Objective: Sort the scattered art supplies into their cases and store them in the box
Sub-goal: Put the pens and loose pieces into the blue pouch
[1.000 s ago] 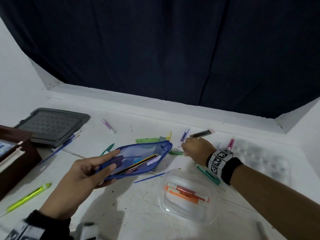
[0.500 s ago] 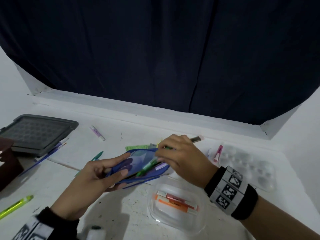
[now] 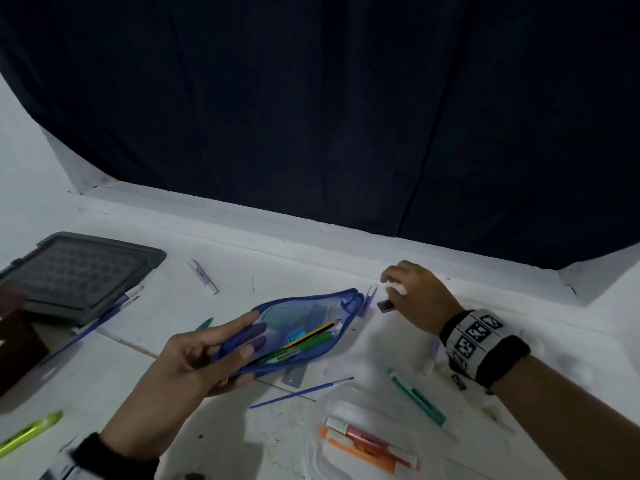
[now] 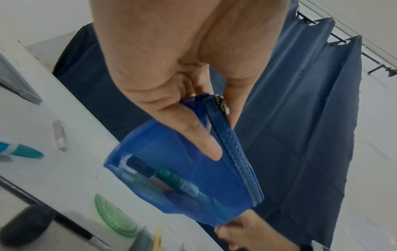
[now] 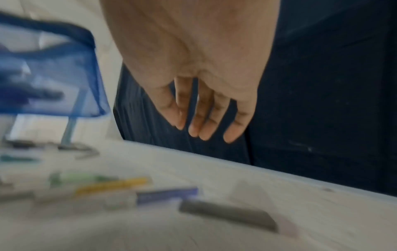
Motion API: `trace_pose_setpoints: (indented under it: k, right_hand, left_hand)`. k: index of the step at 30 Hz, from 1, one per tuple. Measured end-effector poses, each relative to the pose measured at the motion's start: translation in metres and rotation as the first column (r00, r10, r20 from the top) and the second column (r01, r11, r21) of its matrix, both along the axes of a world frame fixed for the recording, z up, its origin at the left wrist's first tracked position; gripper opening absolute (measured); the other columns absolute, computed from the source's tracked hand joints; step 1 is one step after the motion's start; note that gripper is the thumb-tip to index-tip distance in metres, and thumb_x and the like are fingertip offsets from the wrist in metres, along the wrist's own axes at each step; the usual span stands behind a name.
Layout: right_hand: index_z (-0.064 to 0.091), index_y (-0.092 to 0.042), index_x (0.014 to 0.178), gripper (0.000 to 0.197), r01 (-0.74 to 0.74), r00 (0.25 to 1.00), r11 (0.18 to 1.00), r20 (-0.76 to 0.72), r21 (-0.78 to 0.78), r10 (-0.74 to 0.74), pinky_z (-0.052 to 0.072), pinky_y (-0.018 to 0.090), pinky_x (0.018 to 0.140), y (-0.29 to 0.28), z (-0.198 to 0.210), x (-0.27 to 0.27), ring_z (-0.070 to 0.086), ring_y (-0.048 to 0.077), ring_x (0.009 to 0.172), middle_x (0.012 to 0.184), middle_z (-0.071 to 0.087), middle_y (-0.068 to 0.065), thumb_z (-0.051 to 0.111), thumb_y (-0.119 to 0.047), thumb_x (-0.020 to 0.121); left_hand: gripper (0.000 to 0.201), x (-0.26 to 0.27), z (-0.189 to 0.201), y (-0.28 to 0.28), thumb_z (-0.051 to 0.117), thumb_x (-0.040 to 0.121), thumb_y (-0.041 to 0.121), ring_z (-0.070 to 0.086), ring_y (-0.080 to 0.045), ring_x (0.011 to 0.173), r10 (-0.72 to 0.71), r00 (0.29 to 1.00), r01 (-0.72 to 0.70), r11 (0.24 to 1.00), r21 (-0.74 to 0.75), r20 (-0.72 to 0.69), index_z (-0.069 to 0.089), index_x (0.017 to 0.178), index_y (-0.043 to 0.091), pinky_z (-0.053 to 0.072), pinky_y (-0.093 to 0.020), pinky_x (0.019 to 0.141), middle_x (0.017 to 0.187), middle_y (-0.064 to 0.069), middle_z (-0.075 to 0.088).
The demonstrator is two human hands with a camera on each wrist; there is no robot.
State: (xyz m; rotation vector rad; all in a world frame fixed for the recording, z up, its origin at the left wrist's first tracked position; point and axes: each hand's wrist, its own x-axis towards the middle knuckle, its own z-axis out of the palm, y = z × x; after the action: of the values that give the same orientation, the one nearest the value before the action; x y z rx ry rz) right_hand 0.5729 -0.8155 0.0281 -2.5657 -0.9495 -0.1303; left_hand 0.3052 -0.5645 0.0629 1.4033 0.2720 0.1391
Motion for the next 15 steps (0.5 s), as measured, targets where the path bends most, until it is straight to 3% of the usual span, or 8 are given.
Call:
trace_pose_setpoints:
  k: [2, 3, 5, 6, 8, 9, 12, 15]
  right_hand:
    - [0.057, -0.019, 0.124, 0.033, 0.042, 0.994, 0.948, -0.082, -0.315, -0.072, 0.045, 0.04, 0.097, -0.005, -0.023, 0.02, 0.051, 0.024, 0.119, 0.128, 0.052, 0.001, 0.049, -0.016, 0.093]
    - [0.054, -0.019, 0.13, 0.037, 0.034, 0.99, 0.905, -0.112, -0.425, -0.09, 0.044, 0.041, 0.1, -0.007, -0.032, 0.026, 0.048, 0.025, 0.125, 0.138, 0.047, 0.002, 0.047, -0.016, 0.093]
    - [0.049, -0.019, 0.136, 0.041, 0.018, 0.989, 0.829, -0.112, -0.559, -0.097, 0.043, 0.042, 0.102, -0.007, -0.043, 0.03, 0.046, 0.026, 0.13, 0.148, 0.038, 0.002, 0.044, -0.017, 0.095]
    - [0.05, -0.02, 0.135, 0.04, 0.016, 0.994, 0.803, -0.076, -0.596, -0.076, 0.045, 0.042, 0.1, -0.006, -0.045, 0.031, 0.048, 0.026, 0.127, 0.147, 0.041, 0.002, 0.044, -0.016, 0.096]
    - [0.056, -0.022, 0.127, 0.034, 0.039, 0.999, 0.767, 0.024, -0.64, -0.031, 0.047, 0.039, 0.093, -0.005, -0.045, 0.03, 0.053, 0.024, 0.118, 0.134, 0.051, -0.001, 0.044, -0.014, 0.096]
    - [0.057, -0.024, 0.123, 0.032, 0.053, 0.997, 0.752, 0.071, -0.656, -0.008, 0.045, 0.038, 0.09, -0.005, -0.044, 0.029, 0.055, 0.023, 0.114, 0.128, 0.054, -0.002, 0.044, -0.014, 0.096]
    - [0.055, -0.023, 0.117, 0.023, 0.065, 0.986, 0.779, 0.159, -0.624, 0.044, 0.044, 0.037, 0.083, -0.006, -0.038, 0.019, 0.058, 0.023, 0.106, 0.116, 0.058, -0.001, 0.048, -0.016, 0.096]
    - [0.056, -0.015, 0.108, 0.021, 0.067, 0.957, 0.893, 0.282, -0.445, 0.069, 0.053, 0.04, 0.062, -0.004, -0.028, 0.002, 0.063, 0.025, 0.074, 0.096, 0.058, 0.004, 0.065, -0.018, 0.089]
  left_hand:
    - [0.054, 0.0, -0.002, 0.003, 0.092, 0.058, 0.028, 0.071, -0.017, 0.107, 0.018, 1.0, -0.018, 1.0, -0.012, -0.012, 0.076, 0.11, 0.033, 0.059, -0.025, 0.074, 0.117, -0.001, 0.073]
    - [0.06, -0.001, -0.004, 0.005, 0.095, 0.054, 0.034, 0.07, -0.017, 0.108, 0.018, 1.0, -0.019, 1.0, -0.01, -0.012, 0.076, 0.111, 0.032, 0.059, -0.026, 0.075, 0.117, -0.002, 0.073]
    - [0.078, -0.005, -0.006, 0.008, 0.097, 0.041, 0.049, 0.069, -0.017, 0.11, 0.035, 0.999, -0.035, 0.999, 0.009, -0.02, 0.075, 0.114, 0.03, 0.059, -0.027, 0.076, 0.117, -0.002, 0.073]
    - [0.076, -0.006, -0.008, 0.01, 0.097, 0.045, 0.047, 0.069, -0.018, 0.111, 0.057, 0.998, -0.057, 0.998, 0.006, -0.031, 0.075, 0.115, 0.027, 0.059, -0.027, 0.076, 0.117, -0.002, 0.074]
    - [0.054, -0.008, -0.011, 0.014, 0.088, 0.065, 0.027, 0.069, -0.02, 0.111, 0.097, 0.994, -0.099, 0.995, -0.034, -0.048, 0.075, 0.116, 0.021, 0.06, -0.027, 0.074, 0.115, -0.003, 0.074]
    - [0.052, -0.011, -0.011, 0.016, 0.085, 0.065, 0.022, 0.069, -0.02, 0.112, 0.111, 0.992, -0.113, 0.993, -0.038, -0.054, 0.074, 0.116, 0.021, 0.061, -0.028, 0.074, 0.114, -0.003, 0.074]
    - [0.071, -0.021, -0.014, 0.02, 0.097, 0.045, 0.045, 0.069, -0.019, 0.111, 0.128, 0.989, -0.125, 0.991, 0.048, -0.067, 0.077, 0.11, 0.028, 0.06, -0.029, 0.076, 0.114, -0.002, 0.074]
    - [0.051, -0.033, -0.009, 0.019, 0.09, 0.054, 0.043, 0.069, -0.023, 0.111, 0.156, 0.985, -0.155, 0.988, 0.022, -0.08, 0.079, 0.103, 0.032, 0.06, -0.027, 0.073, 0.112, -0.004, 0.075]
